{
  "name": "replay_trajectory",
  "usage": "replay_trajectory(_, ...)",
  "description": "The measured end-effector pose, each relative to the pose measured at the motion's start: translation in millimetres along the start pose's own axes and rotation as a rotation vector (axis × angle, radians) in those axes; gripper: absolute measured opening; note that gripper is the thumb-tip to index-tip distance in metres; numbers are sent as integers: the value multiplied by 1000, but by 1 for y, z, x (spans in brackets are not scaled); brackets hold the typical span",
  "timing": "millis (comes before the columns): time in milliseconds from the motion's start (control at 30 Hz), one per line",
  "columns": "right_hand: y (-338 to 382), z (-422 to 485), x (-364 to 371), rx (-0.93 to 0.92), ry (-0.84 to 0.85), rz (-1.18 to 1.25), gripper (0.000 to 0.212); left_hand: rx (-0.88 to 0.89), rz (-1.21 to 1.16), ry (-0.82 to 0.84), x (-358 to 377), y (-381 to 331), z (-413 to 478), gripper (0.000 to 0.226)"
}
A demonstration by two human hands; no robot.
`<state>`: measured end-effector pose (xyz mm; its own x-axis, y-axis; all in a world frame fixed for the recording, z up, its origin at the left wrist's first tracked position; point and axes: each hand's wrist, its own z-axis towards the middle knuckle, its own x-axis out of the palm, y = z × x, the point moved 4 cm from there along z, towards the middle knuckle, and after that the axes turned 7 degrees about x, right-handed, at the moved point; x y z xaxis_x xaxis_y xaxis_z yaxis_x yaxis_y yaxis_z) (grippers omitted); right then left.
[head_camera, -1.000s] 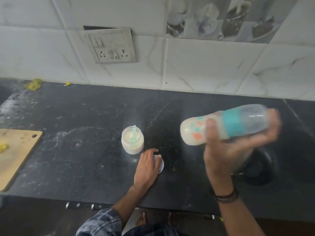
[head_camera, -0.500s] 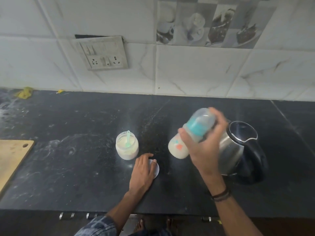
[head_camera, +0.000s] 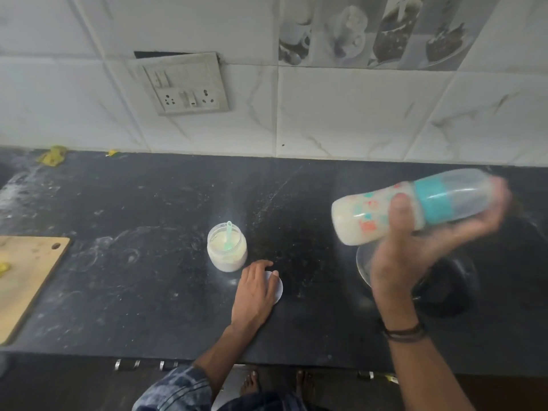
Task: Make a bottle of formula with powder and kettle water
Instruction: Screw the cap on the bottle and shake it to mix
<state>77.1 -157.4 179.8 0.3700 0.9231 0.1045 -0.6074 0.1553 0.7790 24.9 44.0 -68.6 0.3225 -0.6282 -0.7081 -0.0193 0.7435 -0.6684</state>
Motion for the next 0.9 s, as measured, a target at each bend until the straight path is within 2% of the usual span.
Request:
replay_trajectory(100, -31, -12, 17, 182, 264, -36, 83, 7, -18, 2, -1, 2, -1, 22)
replay_trajectory(133, -33, -12, 16, 181, 304, -7, 83, 9, -27, 0, -1, 1, -2, 22)
replay_trajectory(167, -28, -6, 13, 134, 283, 5, 84, 10, -26, -3, -2, -1, -1, 22)
replay_trajectory(233, -10, 4, 4, 37, 139, 35, 84, 10, -5, -4, -1, -2, 0, 22)
replay_trajectory(300, -10, 6, 1, 35, 14, 56, 85, 4, -2, -11, 0, 0, 0, 22)
replay_trajectory(333, -15, 3, 6, 79, 32, 15, 85, 4, -2, -14, 0, 0, 0, 22)
replay_trajectory(433, -33, -15, 24, 199, 372, -111, 83, 11, -14, -14, 0, 1, 0, 22)
replay_trajectory(467, -34, -17, 23, 200, 406, -79, 83, 11, -17, -11, 0, 1, -1, 23)
replay_trajectory(600, -19, -3, 9, 158, 109, 115, 80, -5, -22, -19, 0, 1, 0, 23)
replay_trajectory(633, -18, -4, 9, 147, 45, 94, 79, -7, -22, -19, 1, 2, 0, 23)
replay_trajectory(667, -19, -8, 12, 148, 53, 32, 80, -5, -20, -17, 1, 2, 0, 23)
replay_trajectory(733, -35, -19, 23, 213, 285, -78, 83, -1, -24, -12, 1, 4, 0, 24)
replay_trajectory(767, -39, -24, 26, 263, 369, -43, 83, -3, -33, -8, 0, 4, 0, 24)
replay_trajectory(800, -40, -23, 23, 269, 357, -9, 83, -8, -41, -4, 0, 4, -1, 25)
replay_trajectory(900, -24, -12, 12, 206, 132, 91, 79, -21, -31, -16, 0, 2, 0, 25)
